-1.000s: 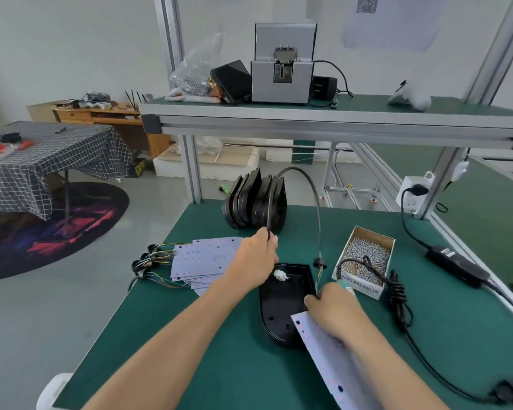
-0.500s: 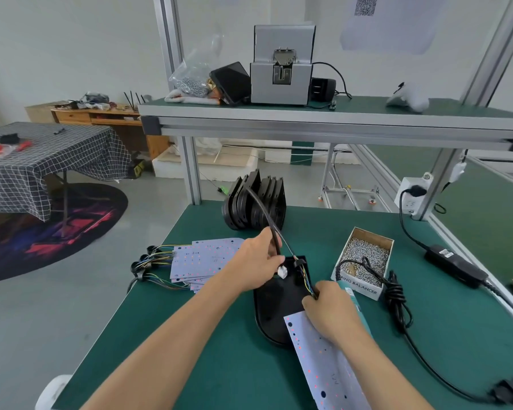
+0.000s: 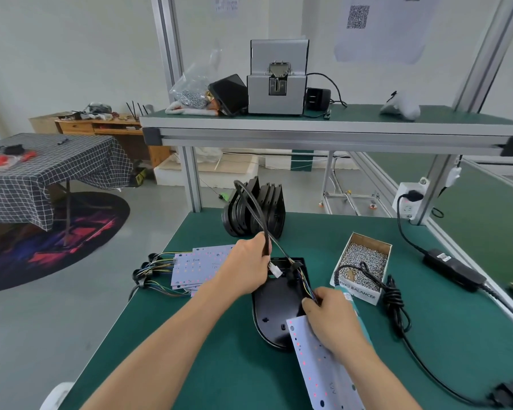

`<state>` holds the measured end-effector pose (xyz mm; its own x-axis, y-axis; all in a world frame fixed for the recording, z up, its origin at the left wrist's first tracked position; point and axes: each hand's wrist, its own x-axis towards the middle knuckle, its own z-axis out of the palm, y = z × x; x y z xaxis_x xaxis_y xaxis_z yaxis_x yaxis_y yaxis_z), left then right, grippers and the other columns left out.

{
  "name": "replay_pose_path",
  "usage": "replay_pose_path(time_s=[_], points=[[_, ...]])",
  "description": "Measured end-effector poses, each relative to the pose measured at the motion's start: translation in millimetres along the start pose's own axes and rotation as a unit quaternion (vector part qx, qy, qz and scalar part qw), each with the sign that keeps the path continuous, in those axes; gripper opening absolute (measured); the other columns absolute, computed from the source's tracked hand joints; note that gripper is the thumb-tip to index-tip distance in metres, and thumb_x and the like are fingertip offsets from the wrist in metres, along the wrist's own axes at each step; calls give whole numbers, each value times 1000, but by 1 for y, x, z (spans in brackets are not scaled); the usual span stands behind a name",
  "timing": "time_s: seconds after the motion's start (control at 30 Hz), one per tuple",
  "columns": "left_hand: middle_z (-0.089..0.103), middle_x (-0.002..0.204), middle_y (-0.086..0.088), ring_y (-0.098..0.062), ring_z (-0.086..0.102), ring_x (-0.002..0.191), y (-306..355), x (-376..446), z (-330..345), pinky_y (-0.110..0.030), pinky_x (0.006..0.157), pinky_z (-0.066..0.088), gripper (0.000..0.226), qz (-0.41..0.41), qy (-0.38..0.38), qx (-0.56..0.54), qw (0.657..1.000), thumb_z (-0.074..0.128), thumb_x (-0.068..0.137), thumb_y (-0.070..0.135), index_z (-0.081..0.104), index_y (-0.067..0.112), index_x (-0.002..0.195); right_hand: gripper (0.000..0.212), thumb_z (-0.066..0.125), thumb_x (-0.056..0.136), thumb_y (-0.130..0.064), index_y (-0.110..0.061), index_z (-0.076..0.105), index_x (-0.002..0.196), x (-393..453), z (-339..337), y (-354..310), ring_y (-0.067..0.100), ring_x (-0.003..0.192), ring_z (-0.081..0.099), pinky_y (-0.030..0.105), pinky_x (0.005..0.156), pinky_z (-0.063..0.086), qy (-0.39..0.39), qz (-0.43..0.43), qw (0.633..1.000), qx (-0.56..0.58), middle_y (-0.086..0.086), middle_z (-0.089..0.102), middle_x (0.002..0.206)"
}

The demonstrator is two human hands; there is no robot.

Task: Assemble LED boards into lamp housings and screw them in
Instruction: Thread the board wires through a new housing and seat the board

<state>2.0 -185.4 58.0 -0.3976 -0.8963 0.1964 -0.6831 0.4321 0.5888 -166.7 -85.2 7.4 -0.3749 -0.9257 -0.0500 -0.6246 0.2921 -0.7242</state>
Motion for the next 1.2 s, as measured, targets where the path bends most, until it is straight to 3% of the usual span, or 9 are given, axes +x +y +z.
replay_pose_path(time_s=[0.2,0.4,0.53,0.7,0.8,0.93,1.07,1.13,1.2], points=[[56,81,-11,-35,51,71,9,-3,-4,-49,67,46,15,47,41,111,992,51,95,-2,42,10,94,28,57,94,-20,-14,44,69,-7,-6,-6,22,59,39,36,57,30,11,8,1000,0,-1,42,58],[62,79,-10,-34,57,74,9,-7,-7,-50,71,51,9,56,44,68,995,55,98,4,49,10,95,26,56,97,-24,-3,53,82,-13,-18,-9,26,67,44,36,62,35,5,5,1000,-11,2,49,65],[69,83,-10,-33,64,82,12,-10,-6,-48,76,54,6,49,33,14,998,57,98,9,52,11,96,28,55,99,-26,-12,47,75,-21,-21,-11,24,66,47,36,63,38,13,-13,1000,-23,1,50,66],[66,84,-11,-34,59,81,16,-15,-4,-49,75,52,9,48,28,49,997,59,99,11,51,9,96,25,55,100,-29,-15,54,80,-31,-22,-13,24,73,55,36,70,44,15,-28,999,-23,-1,57,72],[62,99,-8,-33,60,95,19,-21,0,-46,83,50,8,58,27,114,991,63,97,14,58,8,94,29,56,102,-30,-12,55,79,-37,-21,-16,21,68,48,36,66,39,25,-43,999,-8,-2,53,69],[44,116,2,-24,44,115,22,-29,5,-36,96,37,18,36,57,246,967,66,90,34,74,21,99,34,58,101,-27,-9,49,74,-48,-21,-17,21,63,43,38,60,32,30,-40,998,26,-1,49,64],[54,102,13,-8,47,106,36,-45,-4,-33,95,39,52,-25,103,30,994,55,76,79,76,31,80,42,57,102,-23,-15,34,68,-62,-26,-13,20,59,35,37,57,26,50,-24,997,58,-1,39,61],[59,75,9,1,56,79,42,-56,-6,-33,76,46,67,-41,186,-136,972,48,81,81,68,19,67,42,57,103,-25,-13,36,69,-69,-29,-13,20,61,36,37,58,27,46,-37,996,62,1,40,62],[57,65,5,5,53,60,46,-62,-7,-31,63,45,68,-102,188,-285,934,46,88,77,65,13,76,39,56,103,-27,-9,41,72,-74,-31,-15,22,63,40,38,59,30,46,-47,996,62,3,44,65]])
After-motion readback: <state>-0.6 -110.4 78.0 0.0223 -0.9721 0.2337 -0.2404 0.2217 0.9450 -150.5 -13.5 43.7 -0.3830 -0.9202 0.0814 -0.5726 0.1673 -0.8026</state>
